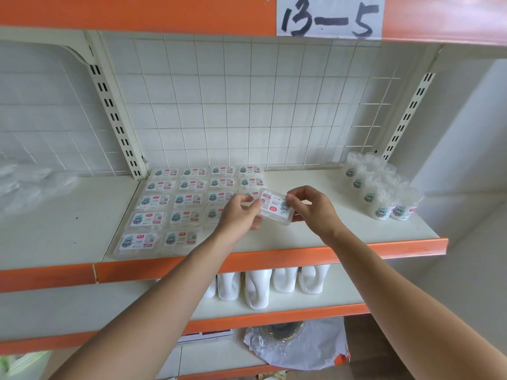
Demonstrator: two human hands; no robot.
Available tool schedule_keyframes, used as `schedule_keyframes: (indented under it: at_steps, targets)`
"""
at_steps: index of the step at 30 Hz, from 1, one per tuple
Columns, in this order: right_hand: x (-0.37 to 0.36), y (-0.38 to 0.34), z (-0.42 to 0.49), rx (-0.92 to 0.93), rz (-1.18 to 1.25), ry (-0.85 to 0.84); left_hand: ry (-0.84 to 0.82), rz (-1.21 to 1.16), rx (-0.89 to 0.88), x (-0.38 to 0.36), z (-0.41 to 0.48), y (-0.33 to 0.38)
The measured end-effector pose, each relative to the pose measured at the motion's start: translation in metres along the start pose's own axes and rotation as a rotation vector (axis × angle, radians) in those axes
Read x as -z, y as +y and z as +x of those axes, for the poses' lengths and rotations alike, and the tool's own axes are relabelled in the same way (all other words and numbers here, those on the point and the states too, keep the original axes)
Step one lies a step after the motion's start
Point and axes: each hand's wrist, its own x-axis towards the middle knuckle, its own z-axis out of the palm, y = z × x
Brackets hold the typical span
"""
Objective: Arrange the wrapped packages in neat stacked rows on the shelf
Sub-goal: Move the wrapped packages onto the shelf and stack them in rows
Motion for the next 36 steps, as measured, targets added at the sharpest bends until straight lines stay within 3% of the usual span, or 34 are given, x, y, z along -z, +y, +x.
schedule_keyframes:
  at_steps: [4, 6, 11, 17, 21, 24, 27, 30, 34, 36]
  targets:
    - [-0.007, -0.001, 0.001, -0.070, 0.062, 0.024, -0.024, -0.339, 0.119, -0.005, -0.002, 0.002]
    - [-0.011, -0.003, 0.001, -0.100, 0.102, -0.001, -0.015, -0.401, 0.116, -0.005, -0.003, 0.003]
    - [-0.006, -0.006, 0.000, -0.172, 0.080, -0.190, 0.056, -0.159, 0.001, 0.004, -0.001, 0.003]
    - [-0.011, -0.010, -0.002, -0.114, 0.102, -0.299, -0.084, 0.046, -0.105, 0.006, -0.001, 0.003]
    - [-0.015, -0.009, 0.001, -0.106, 0.176, -0.207, 0.017, 0.067, -0.080, 0.005, -0.001, 0.003]
    - [-0.014, -0.007, 0.003, -0.151, 0.231, -0.120, -0.002, 0.019, -0.017, 0.005, -0.003, 0.004]
    - [-0.013, -0.004, 0.003, -0.096, 0.004, -0.089, 0.000, 0.082, -0.059, 0.007, -0.001, 0.005]
    - [-0.010, 0.001, 0.004, 0.146, -0.409, -0.116, 0.018, 0.140, -0.106, 0.010, 0.003, 0.005]
    - [-0.010, 0.008, 0.004, 0.441, -0.665, -0.212, -0.021, 0.228, -0.125, 0.013, 0.006, 0.002]
    - [-0.014, 0.008, 0.003, 0.482, -0.757, -0.232, -0.033, 0.266, -0.118, 0.014, 0.006, 0.001]
